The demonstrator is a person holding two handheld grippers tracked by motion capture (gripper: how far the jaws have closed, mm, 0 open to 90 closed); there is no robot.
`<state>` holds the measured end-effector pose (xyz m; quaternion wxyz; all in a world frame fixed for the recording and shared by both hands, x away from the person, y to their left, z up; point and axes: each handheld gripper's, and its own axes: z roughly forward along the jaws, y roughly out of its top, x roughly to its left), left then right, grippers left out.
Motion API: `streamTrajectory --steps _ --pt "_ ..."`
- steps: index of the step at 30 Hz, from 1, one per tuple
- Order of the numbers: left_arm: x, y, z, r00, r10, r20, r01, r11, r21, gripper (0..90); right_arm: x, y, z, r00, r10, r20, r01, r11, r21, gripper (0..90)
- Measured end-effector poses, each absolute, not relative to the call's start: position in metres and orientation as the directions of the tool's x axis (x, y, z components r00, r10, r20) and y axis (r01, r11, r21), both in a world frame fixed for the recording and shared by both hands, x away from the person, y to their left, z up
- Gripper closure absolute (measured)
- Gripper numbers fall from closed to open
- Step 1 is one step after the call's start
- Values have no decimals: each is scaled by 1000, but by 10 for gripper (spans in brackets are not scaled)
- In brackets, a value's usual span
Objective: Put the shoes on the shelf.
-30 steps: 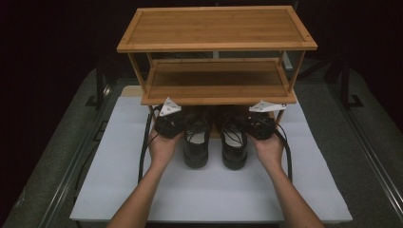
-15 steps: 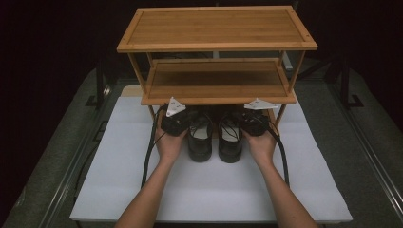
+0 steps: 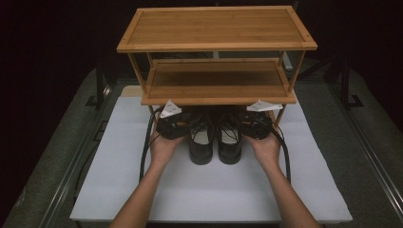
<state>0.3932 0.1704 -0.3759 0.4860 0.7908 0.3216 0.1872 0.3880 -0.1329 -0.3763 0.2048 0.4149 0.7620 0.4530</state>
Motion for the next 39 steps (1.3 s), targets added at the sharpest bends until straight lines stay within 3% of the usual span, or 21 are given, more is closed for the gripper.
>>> streamTrajectory --steps 2,7,15,20,27,39 --pt "387 176 -372 728 685 3 315 -338 887 428 379 -141 -371 -597 798 84 443 241 863 507" --pt "368 192 -366 752 659 -8 312 -346 885 344 359 -158 -366 -624 772 121 450 227 864 391" --pt "344 206 -389 782 624 -7 341 -418 842 192 333 -180 -382 -672 731 119 449 275 850 284" --pt "341 201 -413 796 605 -13 364 -462 808 172 327 -181 -403 -683 721 114 471 317 824 193" --pt "340 185 -432 815 580 9 365 -526 768 139 331 -168 -434 -711 693 120 512 393 763 174" --pt "344 158 -448 839 539 74 331 -613 717 133 340 -139 -450 -740 664 103 511 457 728 166"
